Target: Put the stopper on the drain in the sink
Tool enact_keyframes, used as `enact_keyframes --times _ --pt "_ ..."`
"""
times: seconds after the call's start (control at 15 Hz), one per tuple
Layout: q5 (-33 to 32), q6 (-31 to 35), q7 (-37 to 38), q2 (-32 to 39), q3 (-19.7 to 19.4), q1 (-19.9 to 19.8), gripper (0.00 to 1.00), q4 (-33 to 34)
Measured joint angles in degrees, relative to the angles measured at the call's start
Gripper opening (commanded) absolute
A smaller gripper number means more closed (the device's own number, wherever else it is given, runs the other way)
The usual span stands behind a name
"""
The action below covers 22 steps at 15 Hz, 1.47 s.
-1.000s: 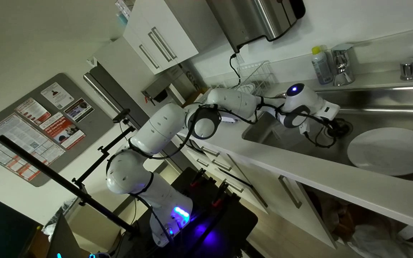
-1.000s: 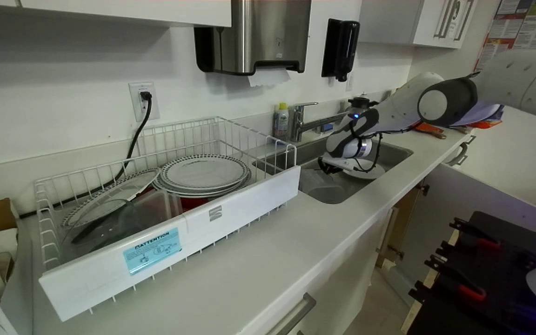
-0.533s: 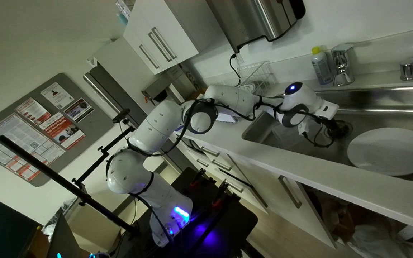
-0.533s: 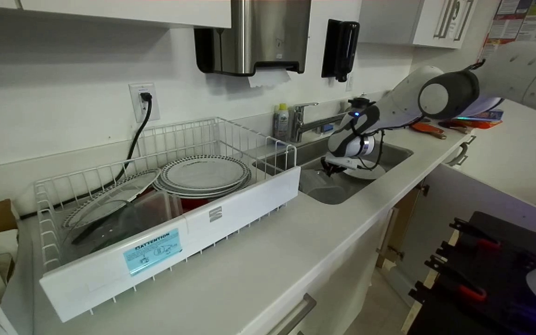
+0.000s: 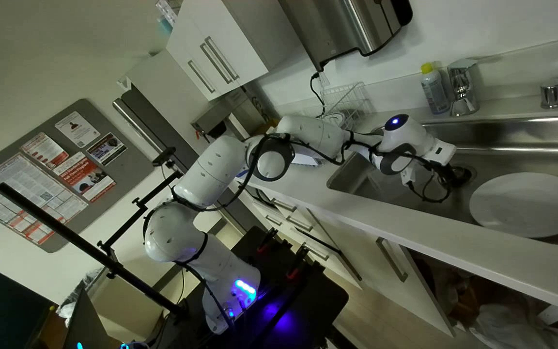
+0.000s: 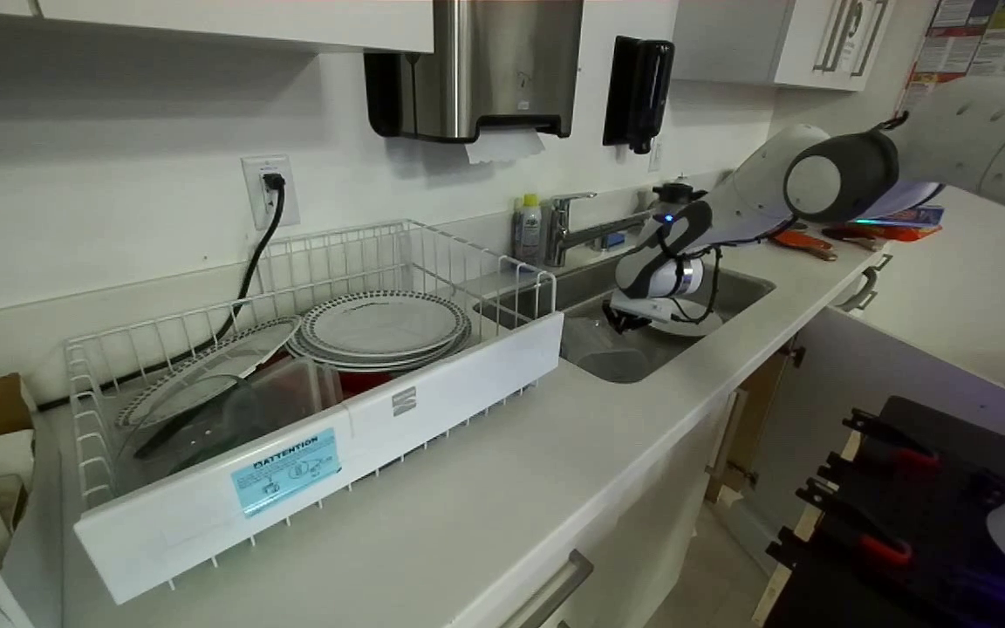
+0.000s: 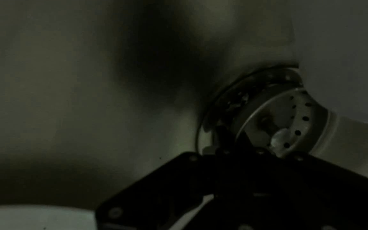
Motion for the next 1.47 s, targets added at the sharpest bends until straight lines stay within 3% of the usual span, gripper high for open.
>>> enact_keyframes --times 0.47,0.53,0.6,0.73,1.27,1.47 --pt "0.0 2.0 0.0 0.6 -0.2 0.0 0.02 0.0" --pt "0.0 2.8 0.0 0.8 -0.2 0.0 0.07 0.0" --pt "0.0 3.6 0.0 1.1 -0.2 0.0 0.32 0.0" --pt "0.0 4.3 0.0 1.5 -0.1 0.0 0.37 0.2" --pt "0.0 6.7 -0.5 1.2 1.7 -0.7 0.98 0.5" --pt "0.0 6.7 -2.8 -0.9 3.9 -2.0 1.00 -0.4"
